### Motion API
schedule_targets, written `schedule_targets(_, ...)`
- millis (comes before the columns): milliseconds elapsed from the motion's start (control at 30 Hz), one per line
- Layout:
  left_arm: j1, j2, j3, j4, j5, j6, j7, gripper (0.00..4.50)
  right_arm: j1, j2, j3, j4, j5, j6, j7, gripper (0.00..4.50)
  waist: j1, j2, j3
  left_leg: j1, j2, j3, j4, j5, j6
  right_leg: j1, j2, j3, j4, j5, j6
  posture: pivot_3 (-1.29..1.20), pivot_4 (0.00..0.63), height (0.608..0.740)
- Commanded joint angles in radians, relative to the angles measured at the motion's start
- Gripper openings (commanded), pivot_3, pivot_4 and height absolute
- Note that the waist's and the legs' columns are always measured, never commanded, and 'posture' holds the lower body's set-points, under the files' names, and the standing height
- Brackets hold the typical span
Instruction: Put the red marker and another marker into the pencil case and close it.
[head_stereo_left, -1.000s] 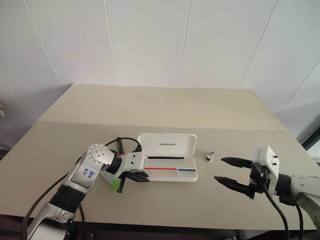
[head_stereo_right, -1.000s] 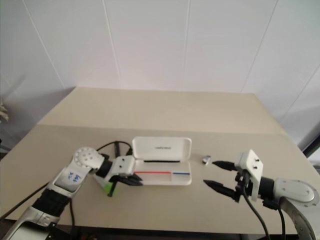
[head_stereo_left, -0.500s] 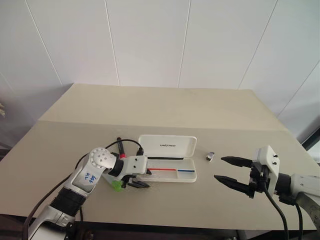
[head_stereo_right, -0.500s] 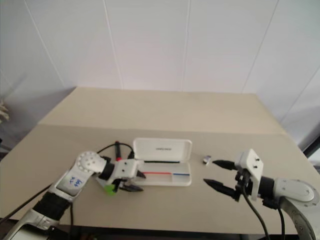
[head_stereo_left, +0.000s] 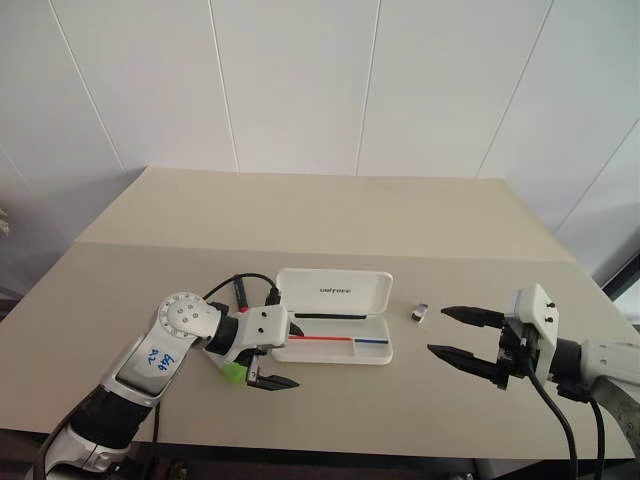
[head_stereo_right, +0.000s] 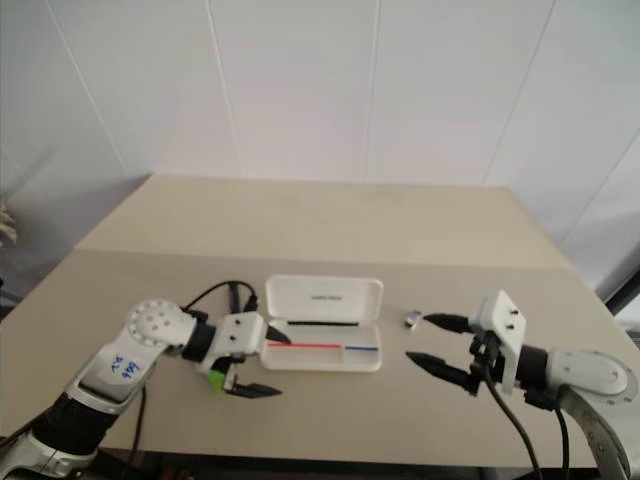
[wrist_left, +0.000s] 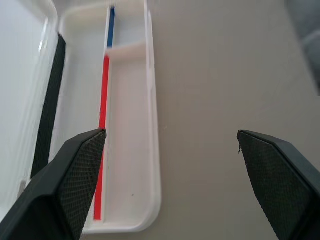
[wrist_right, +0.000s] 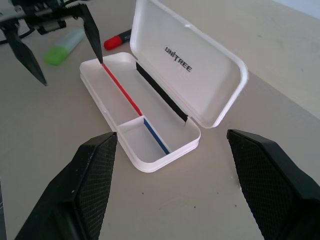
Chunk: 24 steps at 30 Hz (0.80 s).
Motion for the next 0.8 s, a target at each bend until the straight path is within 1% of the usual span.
schedule_targets(33, 0.008, 0.024, 0.048, -0.093, -0.073, 0.06, 0.001, 4.47, -0.02, -0.015, 0.009, 0.002, -0.004, -0.019, 0.012, 4.5, 0.0, 0.0, 0.0, 0.0, 0.0, 0.0, 0.0, 0.0, 0.0, 0.0, 0.0, 0.0, 0.0, 0.0, 0.0, 0.0, 0.15, 0.74)
schedule_targets(200, 0.0, 0.014, 0.128, -0.107, -0.153, 0.116, 0.047, 4.47, -0.025, 0.0, 0.028, -0.001, -0.005, -0.02, 0.006, 4.5, 0.0, 0.0, 0.0, 0.0, 0.0, 0.0, 0.0, 0.0, 0.0, 0.0, 0.0, 0.0, 0.0, 0.0, 0.0, 0.0, 0.15, 0.74)
schedule_targets(267, -0.007, -0.013, 0.177, -0.097, -0.184, 0.125, 0.099, 4.47, -0.024, 0.006, 0.032, -0.005, -0.004, -0.02, 0.002, 4.5, -0.001, 0.0, 0.0, 0.0, 0.0, 0.0, 0.0, 0.0, 0.0, 0.0, 0.0, 0.0, 0.0, 0.0, 0.0, 0.0, 0.15, 0.74)
schedule_targets(400, 0.0, -0.106, 0.296, -0.107, -0.238, 0.212, 0.286, 4.47, -0.021, 0.013, 0.039, -0.014, 0.006, -0.018, 0.006, 4.5, 0.0, 0.0, 0.0, 0.0, 0.0, 0.0, 0.001, 0.0, 0.0, 0.0, 0.0, 0.0, 0.0, 0.0, 0.0, 0.0, 0.15, 0.74)
schedule_targets(500, 0.021, -0.131, 0.338, -0.129, -0.229, 0.334, 0.417, 4.47, -0.033, 0.011, 0.047, -0.006, 0.013, -0.019, 0.019, 4.5, -0.001, 0.0, 0.0, 0.0, 0.0, 0.0, 0.001, 0.0, 0.0, 0.0, 0.0, 0.0, 0.0, 0.003, 0.006, 0.0, 0.15, 0.74)
schedule_targets(567, 0.045, -0.129, 0.351, -0.154, -0.23, 0.387, 0.471, 4.47, -0.052, 0.004, 0.055, 0.009, 0.015, -0.019, 0.033, 4.5, -0.006, 0.0, 0.0, 0.001, 0.0, 0.0, 0.001, 0.0, 0.0, 0.0, 0.0, 0.0, 0.0, 0.003, 0.006, 0.0, 0.15, 0.74)
schedule_targets(733, 0.108, -0.092, 0.378, -0.245, -0.274, 0.52, 0.52, 4.47, -0.109, -0.012, 0.075, 0.065, -0.003, -0.032, 0.081, 4.5, -0.009, -0.002, 0.001, 0.0, 0.0, 0.0, 0.0, 0.0, 0.0, 0.0, 0.0, 0.0, 0.0, 0.003, 0.006, 0.0, 0.15, 0.74)
schedule_targets(800, 0.115, -0.084, 0.397, -0.261, -0.289, 0.543, 0.536, 4.47, -0.135, -0.011, 0.084, 0.085, -0.007, -0.038, 0.096, 4.5, -0.01, -0.002, 0.001, 0.0, 0.0, 0.0, 0.0, 0.0, 0.0, 0.0, 0.0, 0.0, 0.0, 0.003, 0.006, 0.0, 0.15, 0.74)
